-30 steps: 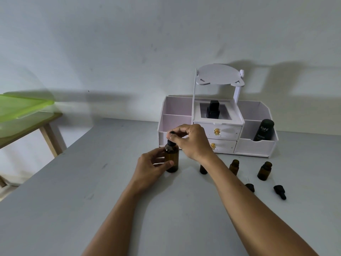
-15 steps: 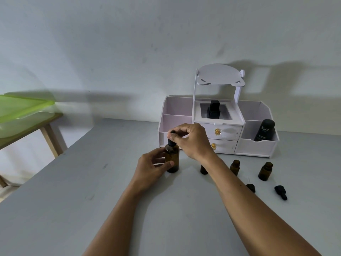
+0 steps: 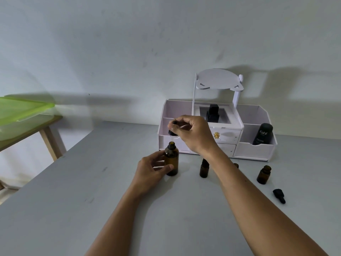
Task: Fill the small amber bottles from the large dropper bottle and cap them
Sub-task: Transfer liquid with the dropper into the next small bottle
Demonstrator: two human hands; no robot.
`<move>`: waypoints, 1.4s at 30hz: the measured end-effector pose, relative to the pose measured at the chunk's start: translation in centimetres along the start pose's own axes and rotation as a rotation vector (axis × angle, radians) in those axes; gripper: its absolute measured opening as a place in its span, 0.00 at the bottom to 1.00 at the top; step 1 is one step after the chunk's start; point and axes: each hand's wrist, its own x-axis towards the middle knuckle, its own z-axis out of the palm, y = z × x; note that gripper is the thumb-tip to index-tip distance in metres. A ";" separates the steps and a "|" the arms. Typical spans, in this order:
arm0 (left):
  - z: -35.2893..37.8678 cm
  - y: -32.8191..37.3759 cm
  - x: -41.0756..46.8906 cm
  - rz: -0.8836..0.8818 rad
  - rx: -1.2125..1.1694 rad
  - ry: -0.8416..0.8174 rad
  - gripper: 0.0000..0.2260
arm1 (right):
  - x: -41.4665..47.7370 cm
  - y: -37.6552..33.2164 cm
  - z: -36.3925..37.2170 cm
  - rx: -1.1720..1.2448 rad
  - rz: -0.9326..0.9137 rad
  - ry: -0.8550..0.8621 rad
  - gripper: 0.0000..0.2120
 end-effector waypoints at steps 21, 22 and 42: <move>9.2 7.2 -4.6 0.479 -0.041 0.253 0.08 | -2.3 -0.8 -13.2 0.039 0.002 0.260 0.04; 10.1 7.3 -4.7 0.392 -0.068 0.147 0.10 | -2.5 -0.4 -13.9 0.032 0.022 0.264 0.03; 17.4 5.9 -1.5 -0.041 0.020 -0.134 0.23 | -4.2 3.3 -17.5 -0.006 0.200 0.197 0.04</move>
